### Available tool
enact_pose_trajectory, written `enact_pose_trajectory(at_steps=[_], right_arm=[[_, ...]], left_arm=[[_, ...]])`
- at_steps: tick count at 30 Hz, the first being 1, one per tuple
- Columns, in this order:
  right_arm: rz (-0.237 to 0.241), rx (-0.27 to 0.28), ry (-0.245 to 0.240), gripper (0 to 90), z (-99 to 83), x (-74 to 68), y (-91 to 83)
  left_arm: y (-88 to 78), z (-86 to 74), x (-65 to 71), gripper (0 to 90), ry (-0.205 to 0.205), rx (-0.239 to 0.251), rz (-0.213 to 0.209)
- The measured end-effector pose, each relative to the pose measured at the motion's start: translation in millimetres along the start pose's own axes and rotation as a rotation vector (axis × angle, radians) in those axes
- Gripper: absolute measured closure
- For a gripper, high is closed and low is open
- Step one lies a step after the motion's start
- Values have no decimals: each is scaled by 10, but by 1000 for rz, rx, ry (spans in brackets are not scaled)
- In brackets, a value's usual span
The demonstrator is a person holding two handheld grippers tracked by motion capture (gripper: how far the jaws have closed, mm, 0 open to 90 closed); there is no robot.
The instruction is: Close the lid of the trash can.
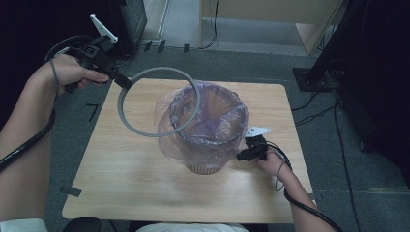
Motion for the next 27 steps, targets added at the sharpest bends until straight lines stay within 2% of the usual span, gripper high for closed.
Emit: enact_pose_trajectory(at_steps=[8, 14, 27], right_arm=[[0, 0, 0, 108, 0, 0, 0], [0, 0, 0, 108, 0, -1, 0], [0, 0, 0, 108, 0, -1, 0]], left_arm=[[81, 72, 14, 844, -7, -2, 9], [120, 126, 61, 844, 7, -12, 21], [209, 238, 123, 843, 12, 10, 31]])
Point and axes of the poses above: each handheld gripper's, and its own axes: y roughly forward along the jaws, z roughly out of its top, x roughly to its right, the point moved 9 cm from there along y, roughly forward along the jaws, and after that the axes turned 4 degrees about -x, right-handed, at the moved point
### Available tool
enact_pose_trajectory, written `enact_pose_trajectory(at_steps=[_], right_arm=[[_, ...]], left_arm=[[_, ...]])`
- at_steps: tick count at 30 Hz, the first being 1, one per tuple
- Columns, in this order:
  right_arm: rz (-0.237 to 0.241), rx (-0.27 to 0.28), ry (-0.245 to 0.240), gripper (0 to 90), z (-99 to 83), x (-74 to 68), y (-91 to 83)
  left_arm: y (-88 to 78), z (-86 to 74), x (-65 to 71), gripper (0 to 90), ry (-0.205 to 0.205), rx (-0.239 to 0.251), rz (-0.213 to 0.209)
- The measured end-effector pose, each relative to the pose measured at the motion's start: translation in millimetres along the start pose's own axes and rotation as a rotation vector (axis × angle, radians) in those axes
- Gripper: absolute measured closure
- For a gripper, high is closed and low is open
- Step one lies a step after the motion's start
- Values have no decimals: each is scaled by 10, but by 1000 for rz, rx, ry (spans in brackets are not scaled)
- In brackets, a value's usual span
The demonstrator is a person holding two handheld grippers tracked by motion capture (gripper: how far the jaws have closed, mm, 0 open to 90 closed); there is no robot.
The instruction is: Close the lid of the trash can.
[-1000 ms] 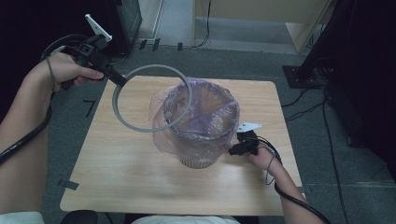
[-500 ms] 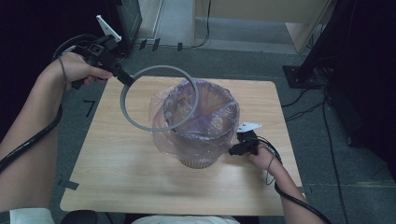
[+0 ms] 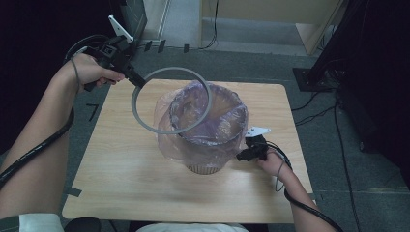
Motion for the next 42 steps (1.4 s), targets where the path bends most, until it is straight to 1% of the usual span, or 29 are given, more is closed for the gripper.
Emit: enact_pose_trajectory(at_steps=[2, 10, 13, 25, 30, 38, 42], right_arm=[[0, 0, 0, 108, 0, 0, 0], [0, 0, 0, 108, 0, 0, 0], [0, 0, 0, 108, 0, 0, 0], [0, 0, 0, 108, 0, 0, 0], [0, 0, 0, 108, 0, 0, 0], [0, 0, 0, 108, 0, 0, 0], [0, 0, 0, 108, 0, 0, 0]], left_arm=[[11, 17, 11, 843, -3, 5, 0], [47, 58, 37, 842, 6, 12, 4], [63, 73, 50, 842, 1, 12, 5], [165, 176, 167, 841, 21, 7, 10], [202, 209, 229, 840, 41, 1, 8], [283, 250, 270, 840, 50, -4, 5], [324, 277, 306, 839, 64, 0, 6]])
Point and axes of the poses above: each handheld gripper's, and its own axes: y roughly forward along the jaws, z roughly out of its top, x roughly to its right, the point moved 9 cm from there along y, roughly forward along the jaws, and after that the axes turned 4 degrees about -x, right-handed, at the moved point
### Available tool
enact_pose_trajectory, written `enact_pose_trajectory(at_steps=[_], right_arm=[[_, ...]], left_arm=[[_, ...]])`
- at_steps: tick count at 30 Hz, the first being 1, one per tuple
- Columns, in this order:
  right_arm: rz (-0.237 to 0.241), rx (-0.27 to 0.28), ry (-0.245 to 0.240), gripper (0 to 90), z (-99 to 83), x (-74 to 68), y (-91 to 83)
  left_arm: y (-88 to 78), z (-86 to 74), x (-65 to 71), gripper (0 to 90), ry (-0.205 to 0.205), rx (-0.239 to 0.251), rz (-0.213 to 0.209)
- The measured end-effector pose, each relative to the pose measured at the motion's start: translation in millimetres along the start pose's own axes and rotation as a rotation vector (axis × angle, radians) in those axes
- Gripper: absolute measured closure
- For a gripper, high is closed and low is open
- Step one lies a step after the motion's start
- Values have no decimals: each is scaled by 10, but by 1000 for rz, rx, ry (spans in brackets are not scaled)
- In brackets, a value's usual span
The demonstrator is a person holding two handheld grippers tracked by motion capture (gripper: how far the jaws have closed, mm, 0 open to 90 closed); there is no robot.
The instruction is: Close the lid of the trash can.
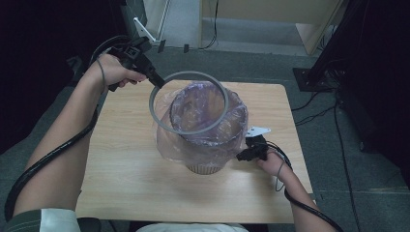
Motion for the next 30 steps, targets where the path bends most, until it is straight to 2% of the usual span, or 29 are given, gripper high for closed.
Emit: enact_pose_trajectory(at_steps=[13, 18, 30], right_arm=[[0, 0, 0, 108, 0, 0, 0], [0, 0, 0, 108, 0, 0, 0], [0, 0, 0, 108, 0, 0, 0]], left_arm=[[104, 67, 77, 837, 54, 5, 21], [139, 93, 99, 836, 61, 12, 28], [211, 128, 198, 835, 96, 2, 19]])
Point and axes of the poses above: each handheld gripper's, and its own axes: y roughly forward along the jaws, z roughly out of its top, x roughly to its right, the point moved 9 cm from there along y, roughly forward along the jaws, and after that the axes turned 4 degrees about -x, right-handed, at the moved point
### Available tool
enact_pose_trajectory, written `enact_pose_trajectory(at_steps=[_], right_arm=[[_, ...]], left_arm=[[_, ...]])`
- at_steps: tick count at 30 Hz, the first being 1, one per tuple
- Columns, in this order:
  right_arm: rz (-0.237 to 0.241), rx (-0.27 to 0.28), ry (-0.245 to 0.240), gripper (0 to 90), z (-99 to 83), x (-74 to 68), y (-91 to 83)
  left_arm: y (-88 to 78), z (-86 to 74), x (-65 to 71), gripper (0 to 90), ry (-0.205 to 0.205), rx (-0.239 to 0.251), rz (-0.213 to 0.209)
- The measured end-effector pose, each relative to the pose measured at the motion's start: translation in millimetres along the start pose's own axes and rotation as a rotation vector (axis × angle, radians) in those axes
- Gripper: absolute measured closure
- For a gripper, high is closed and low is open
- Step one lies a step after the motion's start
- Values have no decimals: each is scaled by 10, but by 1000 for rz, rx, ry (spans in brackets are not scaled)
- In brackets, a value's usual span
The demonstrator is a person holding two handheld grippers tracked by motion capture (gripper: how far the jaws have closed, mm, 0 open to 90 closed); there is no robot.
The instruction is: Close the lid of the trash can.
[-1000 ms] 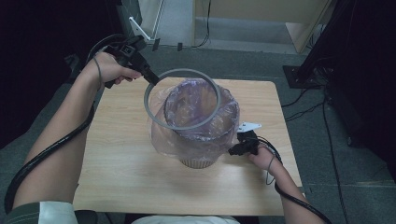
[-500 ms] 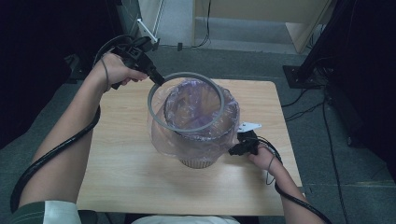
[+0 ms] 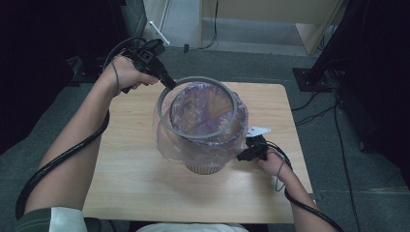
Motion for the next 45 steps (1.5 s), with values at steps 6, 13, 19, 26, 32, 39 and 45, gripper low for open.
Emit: enact_pose_trajectory(at_steps=[6, 13, 19, 26, 32, 39, 45], right_arm=[[0, 0, 0, 108, 0, 0, 0], [0, 0, 0, 108, 0, 0, 0], [0, 0, 0, 108, 0, 0, 0], [0, 0, 0, 108, 0, 0, 0], [0, 0, 0, 108, 0, 0, 0], [0, 0, 0, 108, 0, 0, 0], [0, 0, 0, 108, 0, 0, 0]], left_arm=[[40, 24, 47, 835, 21, 0, -1], [63, 72, 127, 835, 42, -2, -14], [101, 84, 163, 835, 57, -5, -13], [130, 108, 223, 833, 79, -1, -14], [182, 123, 248, 833, 99, 1, -18], [181, 116, 252, 832, 104, 6, -12], [151, 148, 234, 764, 129, 47, 0]])
Point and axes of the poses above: each handheld gripper's, and its own axes: y roughly forward along the jaws, z roughly out of its top, x roughly to its right, the point moved 9 cm from there along y, roughly forward along the jaws, and after that the axes turned 4 degrees about -x, right-handed, at the moved point
